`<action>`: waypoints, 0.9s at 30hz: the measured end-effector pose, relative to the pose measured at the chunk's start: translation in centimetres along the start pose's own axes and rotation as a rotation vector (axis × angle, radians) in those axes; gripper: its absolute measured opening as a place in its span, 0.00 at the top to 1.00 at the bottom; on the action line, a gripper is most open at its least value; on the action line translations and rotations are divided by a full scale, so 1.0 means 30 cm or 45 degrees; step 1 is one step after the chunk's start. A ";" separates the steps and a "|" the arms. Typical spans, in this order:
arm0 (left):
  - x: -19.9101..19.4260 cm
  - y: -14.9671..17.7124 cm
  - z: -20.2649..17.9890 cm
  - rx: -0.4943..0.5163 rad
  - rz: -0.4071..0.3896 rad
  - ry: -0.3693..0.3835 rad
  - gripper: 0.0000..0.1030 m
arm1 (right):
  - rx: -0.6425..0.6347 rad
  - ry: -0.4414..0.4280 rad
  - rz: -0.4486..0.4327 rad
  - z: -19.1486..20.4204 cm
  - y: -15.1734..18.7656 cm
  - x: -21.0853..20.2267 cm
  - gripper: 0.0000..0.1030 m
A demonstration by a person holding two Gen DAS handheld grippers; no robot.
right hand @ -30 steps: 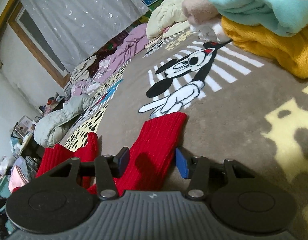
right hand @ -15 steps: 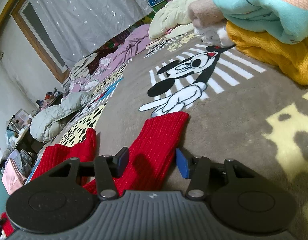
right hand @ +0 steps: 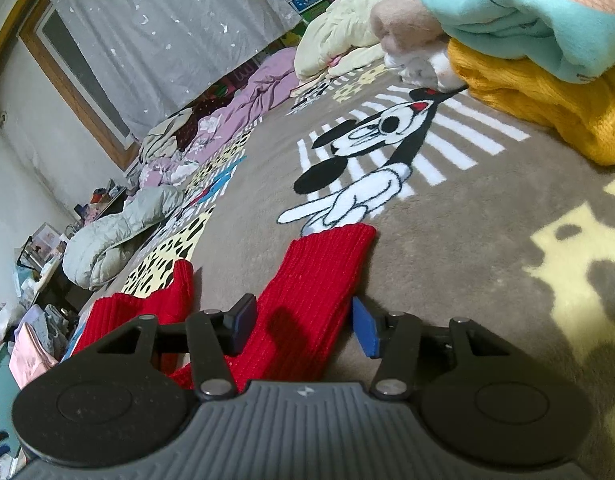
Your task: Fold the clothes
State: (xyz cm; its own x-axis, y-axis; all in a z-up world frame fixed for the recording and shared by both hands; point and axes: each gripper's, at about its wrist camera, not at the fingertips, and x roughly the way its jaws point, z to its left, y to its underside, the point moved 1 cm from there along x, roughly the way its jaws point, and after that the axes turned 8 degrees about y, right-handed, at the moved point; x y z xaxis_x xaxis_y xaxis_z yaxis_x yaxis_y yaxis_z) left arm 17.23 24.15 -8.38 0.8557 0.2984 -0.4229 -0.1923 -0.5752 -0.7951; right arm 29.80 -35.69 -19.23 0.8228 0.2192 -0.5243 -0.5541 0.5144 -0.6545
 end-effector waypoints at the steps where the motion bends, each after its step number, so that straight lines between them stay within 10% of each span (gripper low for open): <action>1: 0.007 0.017 -0.027 0.023 0.010 0.021 0.67 | 0.010 -0.001 -0.001 -0.004 -0.001 0.000 0.51; 6: 0.052 0.067 -0.109 0.073 0.062 0.072 0.67 | 0.048 -0.020 0.003 -0.021 -0.002 0.000 0.56; 9: 0.062 0.072 -0.131 0.090 0.057 0.089 0.67 | 0.021 -0.011 0.021 -0.010 0.004 0.009 0.88; 27: 0.063 0.063 -0.181 0.075 0.075 0.226 0.63 | 0.031 0.151 -0.262 -0.074 0.012 -0.365 0.90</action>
State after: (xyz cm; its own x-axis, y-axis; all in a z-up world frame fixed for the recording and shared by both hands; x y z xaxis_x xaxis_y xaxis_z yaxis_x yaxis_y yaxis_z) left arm 21.10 19.50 -8.33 0.9123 0.1235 -0.3905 -0.2682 -0.5407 -0.7973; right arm 20.33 -39.76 -14.94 0.8967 0.0091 -0.4425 -0.3717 0.5582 -0.7418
